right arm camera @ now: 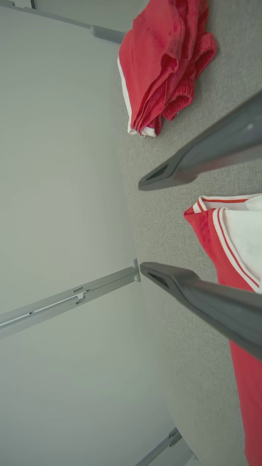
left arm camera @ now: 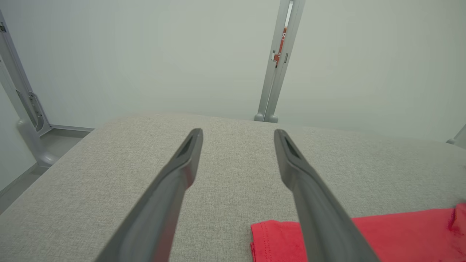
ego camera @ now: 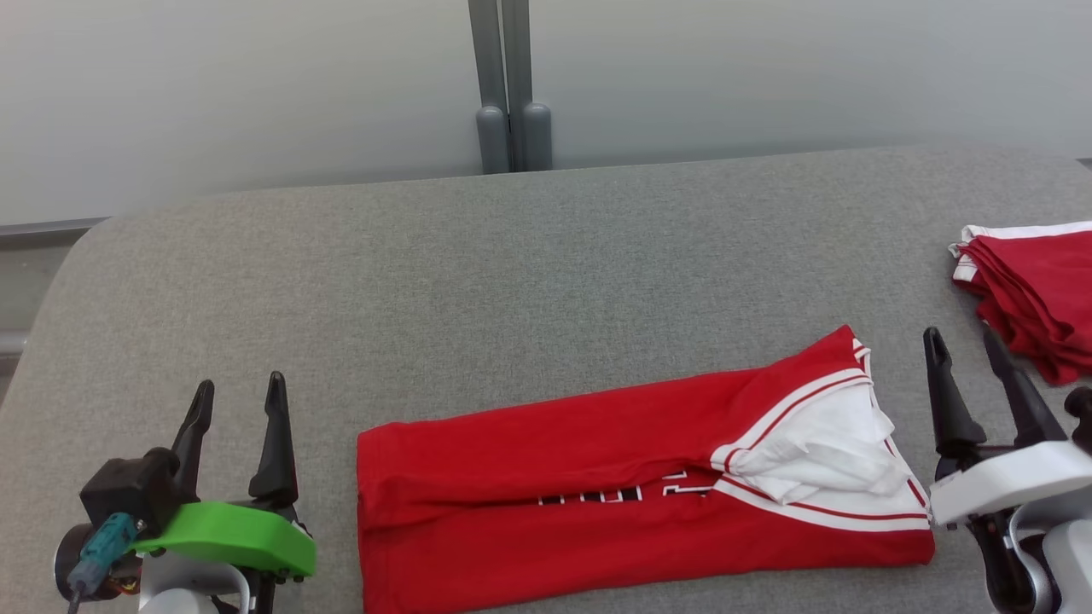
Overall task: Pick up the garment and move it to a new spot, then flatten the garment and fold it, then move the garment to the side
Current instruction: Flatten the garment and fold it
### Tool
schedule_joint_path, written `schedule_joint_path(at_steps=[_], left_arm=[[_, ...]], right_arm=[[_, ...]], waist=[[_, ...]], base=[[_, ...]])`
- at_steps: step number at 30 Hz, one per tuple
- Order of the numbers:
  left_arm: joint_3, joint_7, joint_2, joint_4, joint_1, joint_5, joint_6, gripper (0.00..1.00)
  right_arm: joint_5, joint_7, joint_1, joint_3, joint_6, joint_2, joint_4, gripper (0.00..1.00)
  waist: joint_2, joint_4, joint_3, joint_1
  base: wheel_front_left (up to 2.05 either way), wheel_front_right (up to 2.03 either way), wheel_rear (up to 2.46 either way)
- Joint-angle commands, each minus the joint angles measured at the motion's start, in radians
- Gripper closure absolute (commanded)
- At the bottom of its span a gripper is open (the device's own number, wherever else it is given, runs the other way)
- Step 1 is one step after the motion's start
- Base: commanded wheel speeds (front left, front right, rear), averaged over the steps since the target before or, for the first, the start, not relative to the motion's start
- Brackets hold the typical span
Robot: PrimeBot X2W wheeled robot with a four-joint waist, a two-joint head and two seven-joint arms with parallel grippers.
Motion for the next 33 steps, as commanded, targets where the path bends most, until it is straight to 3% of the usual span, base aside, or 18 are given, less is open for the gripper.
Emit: schedule_joint_path(at_steps=[1,5,12,17,26,33], left_arm=[[0.037,-0.008,-0.029,-0.015,0.026,0.038,0.005,0.0],[0.132,-0.007,-0.123,-0.038,0.106,0.137,-0.014,0.0],[0.206,-0.008,-0.218,-0.018,0.154,0.238,-0.109,0.0],[0.231,-0.008,-0.252,0.01,0.155,0.272,-0.151,0.0],[0.258,-0.008,-0.295,0.053,0.127,0.316,-0.204,0.0],[0.261,-0.007,-0.311,0.088,0.105,0.327,-0.229,0.0]], right_arm=[[-0.018,-0.002,0.033,-0.013,0.0,0.014,-0.008,0.0],[-0.057,-0.002,0.079,-0.038,0.0,0.052,-0.018,0.0],[-0.081,-0.002,0.082,-0.033,0.0,0.065,-0.009,0.0],[-0.088,0.008,0.064,-0.02,0.0,0.053,0.043,0.0],[-0.095,0.149,-0.035,0.033,0.0,0.055,0.265,0.0],[-0.05,0.167,-0.1,0.054,0.0,0.06,0.424,0.0]], waist=[[0.0,0.004,0.001,0.0001],[0.0,0.007,-0.002,0.0001],[0.0,0.005,-0.01,0.0001],[0.0,0.002,-0.013,0.0001],[0.0,0.019,0.004,0.0001],[0.0,0.048,0.025,0.0001]], base=[[0.0,0.0,0.0],[0.0,0.0,0.0],[0.0,0.0,0.0],[0.0,0.0,0.0],[0.0,0.0,0.0],[0.0,0.0,0.0]])
